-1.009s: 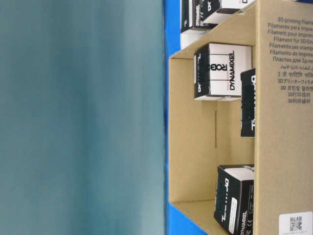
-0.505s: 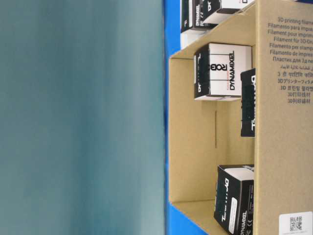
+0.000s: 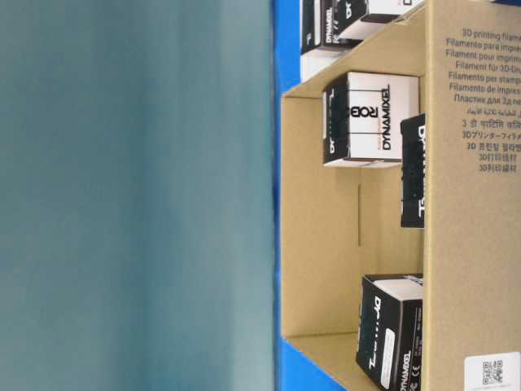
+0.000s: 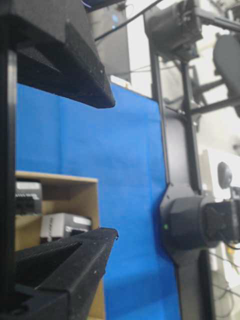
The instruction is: Pick a box that is randomly placed inside the cardboard box.
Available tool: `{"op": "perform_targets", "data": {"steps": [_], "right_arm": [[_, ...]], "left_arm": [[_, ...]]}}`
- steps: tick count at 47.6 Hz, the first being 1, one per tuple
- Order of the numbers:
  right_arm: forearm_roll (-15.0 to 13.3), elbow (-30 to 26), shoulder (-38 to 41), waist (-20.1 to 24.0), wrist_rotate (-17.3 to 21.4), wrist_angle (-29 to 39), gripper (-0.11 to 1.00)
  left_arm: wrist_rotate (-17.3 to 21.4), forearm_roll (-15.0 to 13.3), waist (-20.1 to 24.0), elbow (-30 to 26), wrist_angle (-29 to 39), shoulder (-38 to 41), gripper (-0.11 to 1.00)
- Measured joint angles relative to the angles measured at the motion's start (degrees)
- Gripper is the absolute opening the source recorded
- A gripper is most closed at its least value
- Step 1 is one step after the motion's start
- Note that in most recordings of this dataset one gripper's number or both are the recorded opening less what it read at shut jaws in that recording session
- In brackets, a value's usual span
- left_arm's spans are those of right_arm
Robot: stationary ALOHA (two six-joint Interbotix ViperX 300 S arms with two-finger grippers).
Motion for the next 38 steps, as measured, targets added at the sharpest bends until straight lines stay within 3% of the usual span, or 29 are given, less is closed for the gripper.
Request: {"op": "perform_targets", "data": {"steps": [38], "right_arm": [[0.1, 5.4, -6.4, 2.7, 0.5, 2.5, 0.96]], "left_arm": [[0.0, -0.1, -0.2, 0.5, -0.1, 3.2, -0.07]]}}
